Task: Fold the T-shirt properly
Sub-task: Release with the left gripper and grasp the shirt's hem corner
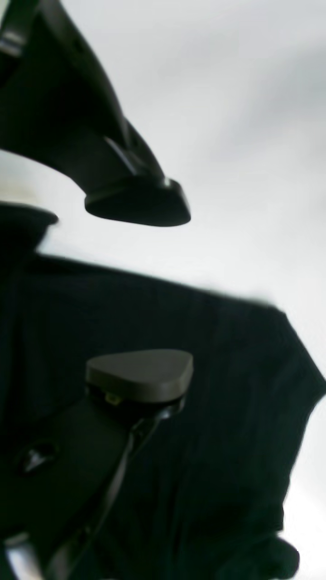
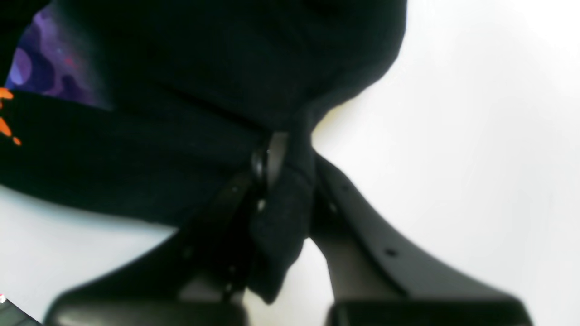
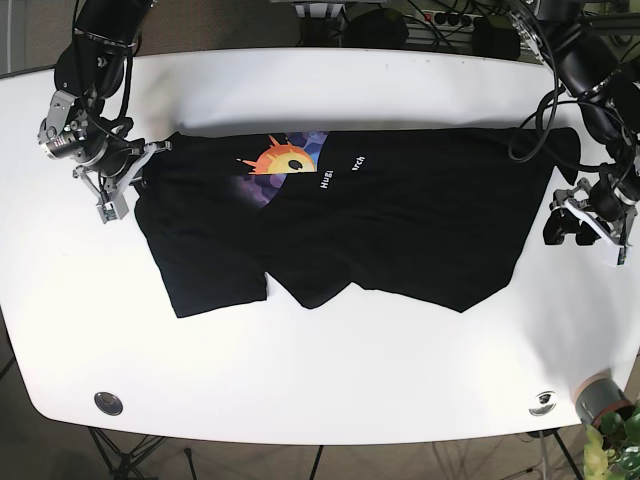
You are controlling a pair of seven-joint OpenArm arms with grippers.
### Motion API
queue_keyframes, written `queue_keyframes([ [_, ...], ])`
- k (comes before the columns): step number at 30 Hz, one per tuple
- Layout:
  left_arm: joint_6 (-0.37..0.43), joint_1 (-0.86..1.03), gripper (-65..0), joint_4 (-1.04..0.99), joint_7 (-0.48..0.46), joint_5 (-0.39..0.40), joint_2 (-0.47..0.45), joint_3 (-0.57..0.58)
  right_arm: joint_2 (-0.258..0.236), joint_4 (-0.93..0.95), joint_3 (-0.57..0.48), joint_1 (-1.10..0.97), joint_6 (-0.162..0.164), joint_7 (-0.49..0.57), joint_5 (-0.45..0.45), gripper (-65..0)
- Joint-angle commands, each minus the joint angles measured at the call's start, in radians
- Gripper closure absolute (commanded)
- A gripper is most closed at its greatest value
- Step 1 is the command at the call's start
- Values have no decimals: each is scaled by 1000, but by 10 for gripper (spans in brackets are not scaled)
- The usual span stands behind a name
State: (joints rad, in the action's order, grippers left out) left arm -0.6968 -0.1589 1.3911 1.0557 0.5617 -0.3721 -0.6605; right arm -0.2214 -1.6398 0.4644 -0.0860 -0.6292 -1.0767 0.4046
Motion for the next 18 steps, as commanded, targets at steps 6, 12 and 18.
queue_keyframes([
  [6, 1, -129, -399, -121, -127, -150, -18, 135, -2, -20, 4, 12, -4, 17, 12, -21],
  [12, 1, -206, -399, -282, -203, -234, -18, 226, -3, -20, 4, 12, -4, 17, 12, -21],
  [18, 1, -253, -400, -454, -285, -276, -20, 233, 1, -20, 6, 10, -4, 19, 12, -21],
])
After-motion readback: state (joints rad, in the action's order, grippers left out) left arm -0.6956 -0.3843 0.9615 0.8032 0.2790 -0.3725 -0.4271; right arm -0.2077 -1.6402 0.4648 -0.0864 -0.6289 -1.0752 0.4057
